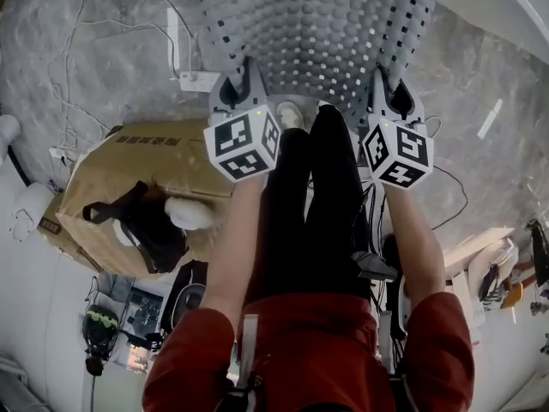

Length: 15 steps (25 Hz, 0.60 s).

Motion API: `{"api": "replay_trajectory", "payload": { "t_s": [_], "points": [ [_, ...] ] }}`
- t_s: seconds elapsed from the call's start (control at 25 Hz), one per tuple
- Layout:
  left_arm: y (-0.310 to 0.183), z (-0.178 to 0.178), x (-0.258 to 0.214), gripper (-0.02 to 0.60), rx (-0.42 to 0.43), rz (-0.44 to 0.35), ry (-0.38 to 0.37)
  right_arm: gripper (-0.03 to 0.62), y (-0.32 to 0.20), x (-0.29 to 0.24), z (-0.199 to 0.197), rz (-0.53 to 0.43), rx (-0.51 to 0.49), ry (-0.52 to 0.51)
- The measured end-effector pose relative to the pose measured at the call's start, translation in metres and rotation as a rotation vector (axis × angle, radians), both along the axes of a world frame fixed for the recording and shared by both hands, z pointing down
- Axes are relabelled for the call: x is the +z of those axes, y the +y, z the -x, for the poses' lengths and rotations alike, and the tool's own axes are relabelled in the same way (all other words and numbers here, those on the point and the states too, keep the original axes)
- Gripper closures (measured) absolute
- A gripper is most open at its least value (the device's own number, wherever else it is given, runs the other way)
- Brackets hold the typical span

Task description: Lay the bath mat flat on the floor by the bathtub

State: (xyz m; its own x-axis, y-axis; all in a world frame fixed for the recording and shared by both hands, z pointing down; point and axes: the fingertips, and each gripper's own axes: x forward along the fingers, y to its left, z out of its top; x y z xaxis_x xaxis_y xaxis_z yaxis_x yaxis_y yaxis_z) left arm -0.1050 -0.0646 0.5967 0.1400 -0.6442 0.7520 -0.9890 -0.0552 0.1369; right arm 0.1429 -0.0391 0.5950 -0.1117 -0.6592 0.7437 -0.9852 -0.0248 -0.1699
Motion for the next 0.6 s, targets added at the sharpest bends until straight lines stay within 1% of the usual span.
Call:
{"api": "replay_trajectory", "payload": {
  "t_s": [0.12,0.24,0.36,0.6],
  "points": [
    [-0.002,-0.004,0.035,0.526,0.015,0.025,-0.013,0.488,-0.001,0.037,-0.005,0.036,0.007,0.005],
    [-0.005,-0.007,0.070,0.526,0.025,0.047,-0.022,0.488,-0.004,0.075,-0.005,0.056,-0.010,0.021],
    [-0.010,-0.007,0.101,0.526,0.032,0.059,-0.037,0.488,-0.012,0.110,-0.004,0.071,-0.032,0.031],
    [-0.023,-0.010,0.156,0.526,0.062,0.068,-0.050,0.487,-0.025,0.165,-0.008,0.109,-0.039,0.058]
  ]
}}
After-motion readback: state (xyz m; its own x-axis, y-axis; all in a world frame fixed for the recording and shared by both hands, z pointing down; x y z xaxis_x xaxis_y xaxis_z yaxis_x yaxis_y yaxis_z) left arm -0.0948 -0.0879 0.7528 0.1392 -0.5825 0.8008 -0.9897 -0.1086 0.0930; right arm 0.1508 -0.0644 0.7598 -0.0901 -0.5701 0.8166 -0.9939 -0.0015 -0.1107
